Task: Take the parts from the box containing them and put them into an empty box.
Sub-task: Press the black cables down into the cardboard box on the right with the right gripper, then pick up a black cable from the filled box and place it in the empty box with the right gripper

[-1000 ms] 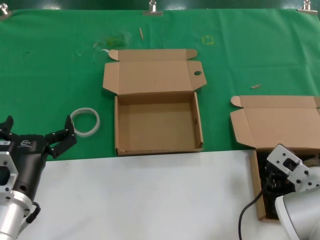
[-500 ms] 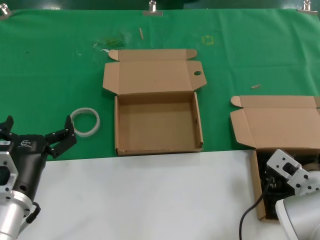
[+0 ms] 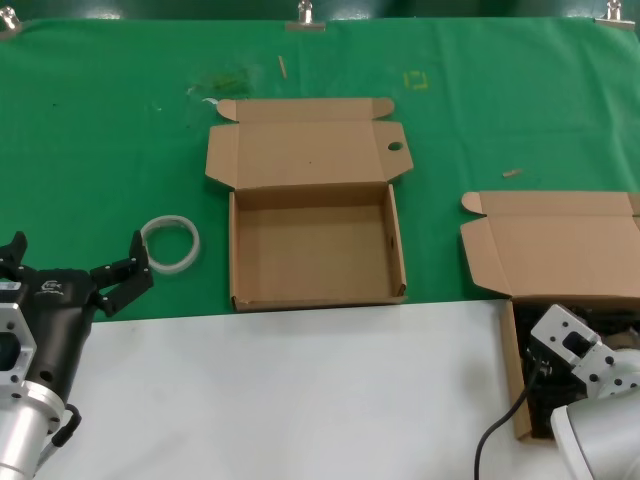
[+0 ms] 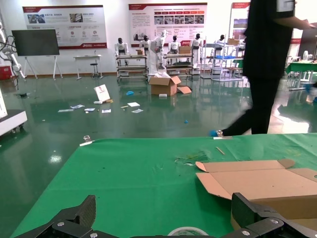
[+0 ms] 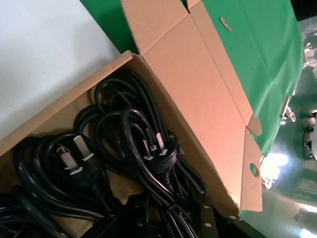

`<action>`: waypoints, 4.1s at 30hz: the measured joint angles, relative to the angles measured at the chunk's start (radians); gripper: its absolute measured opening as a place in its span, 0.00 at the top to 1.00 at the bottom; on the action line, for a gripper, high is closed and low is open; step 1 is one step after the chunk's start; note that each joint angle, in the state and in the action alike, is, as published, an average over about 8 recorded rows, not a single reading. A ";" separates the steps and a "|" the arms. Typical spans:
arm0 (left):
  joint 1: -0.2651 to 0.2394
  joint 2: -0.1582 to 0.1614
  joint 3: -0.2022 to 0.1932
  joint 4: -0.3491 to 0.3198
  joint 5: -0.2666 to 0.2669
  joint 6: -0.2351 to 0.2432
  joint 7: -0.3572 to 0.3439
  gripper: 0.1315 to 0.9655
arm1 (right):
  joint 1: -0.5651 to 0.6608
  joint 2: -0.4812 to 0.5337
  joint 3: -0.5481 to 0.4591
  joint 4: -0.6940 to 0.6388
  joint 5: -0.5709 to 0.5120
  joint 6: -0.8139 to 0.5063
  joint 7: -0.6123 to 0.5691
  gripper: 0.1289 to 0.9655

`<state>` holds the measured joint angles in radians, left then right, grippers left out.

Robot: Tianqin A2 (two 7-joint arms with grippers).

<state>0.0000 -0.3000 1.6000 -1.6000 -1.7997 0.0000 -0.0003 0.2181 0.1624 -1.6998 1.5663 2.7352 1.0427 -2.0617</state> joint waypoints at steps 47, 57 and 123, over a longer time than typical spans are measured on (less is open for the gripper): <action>0.000 0.000 0.000 0.000 0.000 0.000 0.000 0.00 | 0.325 0.000 -0.444 -0.139 -0.023 -0.330 0.302 0.89; 0.000 0.000 0.000 0.000 0.000 0.000 0.000 0.00 | 0.445 0.004 -0.687 -0.300 0.013 -0.479 0.558 0.89; 0.000 0.000 0.000 0.000 0.000 0.000 0.000 0.00 | 0.454 0.008 -0.884 -0.314 0.018 -0.433 0.909 0.88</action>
<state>0.0000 -0.3000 1.6000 -1.6000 -1.7997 0.0000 -0.0003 0.6716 0.1705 -2.5834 1.2524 2.7529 0.6092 -1.1524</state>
